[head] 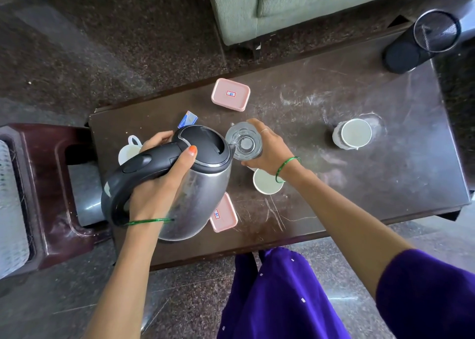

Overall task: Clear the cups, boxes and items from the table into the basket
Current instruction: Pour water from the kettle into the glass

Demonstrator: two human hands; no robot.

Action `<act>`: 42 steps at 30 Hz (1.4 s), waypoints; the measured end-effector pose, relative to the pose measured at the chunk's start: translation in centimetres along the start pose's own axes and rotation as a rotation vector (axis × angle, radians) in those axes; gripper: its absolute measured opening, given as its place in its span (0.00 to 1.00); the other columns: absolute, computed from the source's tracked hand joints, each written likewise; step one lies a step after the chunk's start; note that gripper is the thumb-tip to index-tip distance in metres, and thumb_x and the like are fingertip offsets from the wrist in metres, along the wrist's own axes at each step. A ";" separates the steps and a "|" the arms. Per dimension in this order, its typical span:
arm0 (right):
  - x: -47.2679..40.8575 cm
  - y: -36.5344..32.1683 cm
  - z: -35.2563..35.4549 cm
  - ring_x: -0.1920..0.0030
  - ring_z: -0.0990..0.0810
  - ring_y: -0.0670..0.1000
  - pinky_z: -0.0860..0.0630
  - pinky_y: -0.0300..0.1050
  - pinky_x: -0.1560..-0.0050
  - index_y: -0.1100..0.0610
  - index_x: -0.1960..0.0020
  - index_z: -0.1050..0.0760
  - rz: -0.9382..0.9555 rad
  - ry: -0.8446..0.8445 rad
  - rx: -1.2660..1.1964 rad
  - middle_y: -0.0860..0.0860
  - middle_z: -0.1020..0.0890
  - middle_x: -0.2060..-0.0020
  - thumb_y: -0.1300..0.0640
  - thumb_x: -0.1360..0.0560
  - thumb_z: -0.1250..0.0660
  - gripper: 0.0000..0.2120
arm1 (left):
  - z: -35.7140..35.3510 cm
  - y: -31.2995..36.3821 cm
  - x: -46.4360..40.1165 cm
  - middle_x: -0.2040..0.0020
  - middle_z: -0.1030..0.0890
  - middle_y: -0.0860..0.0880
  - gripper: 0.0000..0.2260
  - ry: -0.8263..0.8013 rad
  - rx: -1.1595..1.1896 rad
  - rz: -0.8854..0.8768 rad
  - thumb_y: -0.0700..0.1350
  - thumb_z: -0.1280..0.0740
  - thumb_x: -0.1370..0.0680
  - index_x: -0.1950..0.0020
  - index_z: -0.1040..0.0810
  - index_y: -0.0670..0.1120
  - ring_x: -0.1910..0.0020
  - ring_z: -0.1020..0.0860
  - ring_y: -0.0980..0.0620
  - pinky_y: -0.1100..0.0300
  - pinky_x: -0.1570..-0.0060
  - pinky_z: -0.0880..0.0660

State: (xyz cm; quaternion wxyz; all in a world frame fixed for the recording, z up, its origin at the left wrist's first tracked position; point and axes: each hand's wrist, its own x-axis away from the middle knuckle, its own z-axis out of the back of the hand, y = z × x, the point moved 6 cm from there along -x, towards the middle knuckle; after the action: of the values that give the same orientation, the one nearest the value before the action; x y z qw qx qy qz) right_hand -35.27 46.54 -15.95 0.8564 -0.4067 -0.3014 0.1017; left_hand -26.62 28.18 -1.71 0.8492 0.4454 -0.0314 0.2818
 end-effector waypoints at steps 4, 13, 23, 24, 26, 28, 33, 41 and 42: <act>0.6 0.2 0.1 0.43 0.24 0.56 0.30 0.43 0.43 0.51 0.31 0.39 0.011 0.005 0.001 0.53 0.24 0.39 0.57 0.40 0.21 0.43 | 0.2 0.0 0.4 0.51 0.25 0.64 0.16 0.024 0.023 0.021 0.44 0.31 0.23 0.37 0.24 0.41 0.54 0.30 0.82 0.87 0.55 0.40; 0.8 0.3 0.1 0.41 0.24 0.56 0.29 0.46 0.40 0.52 0.29 0.40 0.003 -0.003 -0.008 0.54 0.25 0.37 0.57 0.39 0.21 0.44 | 0.0 0.6 0.4 0.42 0.22 0.52 0.16 0.021 -0.028 0.034 0.46 0.31 0.24 0.37 0.24 0.43 0.53 0.29 0.79 0.87 0.54 0.39; 0.8 0.4 0.0 0.40 0.25 0.56 0.30 0.46 0.39 0.52 0.29 0.41 -0.002 -0.007 -0.019 0.54 0.26 0.36 0.58 0.39 0.21 0.44 | -0.4 0.5 -0.1 0.34 0.24 0.46 0.23 -0.041 -0.126 0.037 0.53 0.33 0.24 0.32 0.27 0.45 0.34 0.28 0.49 0.62 0.41 0.38; 0.8 0.4 0.0 0.40 0.25 0.56 0.30 0.45 0.39 0.52 0.29 0.41 -0.003 -0.006 -0.021 0.54 0.26 0.36 0.58 0.39 0.21 0.44 | -0.4 0.5 -0.1 0.34 0.24 0.46 0.23 -0.041 -0.126 0.039 0.53 0.33 0.24 0.32 0.27 0.45 0.34 0.28 0.49 0.62 0.41 0.38; 0.8 0.4 0.0 0.40 0.25 0.56 0.30 0.45 0.39 0.52 0.29 0.41 -0.006 -0.005 -0.026 0.54 0.26 0.36 0.58 0.39 0.21 0.44 | -0.3 0.5 -0.1 0.34 0.25 0.46 0.23 -0.042 -0.126 0.043 0.53 0.33 0.24 0.32 0.27 0.45 0.34 0.28 0.49 0.62 0.40 0.38; 0.8 0.4 0.0 0.39 0.25 0.56 0.30 0.45 0.39 0.52 0.29 0.41 -0.005 -0.005 -0.025 0.54 0.26 0.36 0.58 0.39 0.21 0.44 | -0.3 0.5 0.0 0.34 0.25 0.46 0.23 -0.039 -0.120 0.045 0.54 0.33 0.24 0.32 0.27 0.45 0.34 0.29 0.49 0.62 0.39 0.38; 0.8 0.4 0.0 0.40 0.25 0.56 0.30 0.46 0.38 0.51 0.30 0.40 -0.009 -0.004 -0.023 0.53 0.25 0.37 0.57 0.39 0.21 0.43 | -0.3 0.8 0.2 0.33 0.25 0.47 0.24 -0.024 -0.109 0.045 0.55 0.33 0.25 0.32 0.27 0.45 0.33 0.29 0.49 0.62 0.39 0.38; 0.9 0.1 0.2 0.39 0.25 0.56 0.31 0.45 0.38 0.52 0.30 0.39 0.002 0.003 -0.024 0.54 0.25 0.37 0.58 0.39 0.21 0.43 | -0.2 1.0 0.4 0.35 0.24 0.46 0.23 -0.009 -0.089 0.039 0.53 0.33 0.25 0.33 0.26 0.45 0.35 0.28 0.49 0.63 0.41 0.37; 0.9 0.1 0.2 0.39 0.25 0.56 0.30 0.45 0.38 0.52 0.30 0.39 0.001 0.003 -0.024 0.54 0.25 0.37 0.58 0.39 0.21 0.43 | -0.2 1.1 0.4 0.35 0.24 0.47 0.23 -0.008 -0.088 0.038 0.53 0.33 0.25 0.33 0.26 0.45 0.35 0.28 0.49 0.63 0.41 0.37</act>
State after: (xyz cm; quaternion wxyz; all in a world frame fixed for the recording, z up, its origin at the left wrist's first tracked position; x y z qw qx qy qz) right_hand -34.63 47.13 -15.56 0.8519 -0.4172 -0.3010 0.0977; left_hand -26.90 28.96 -0.95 0.8624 0.4080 -0.0559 0.2944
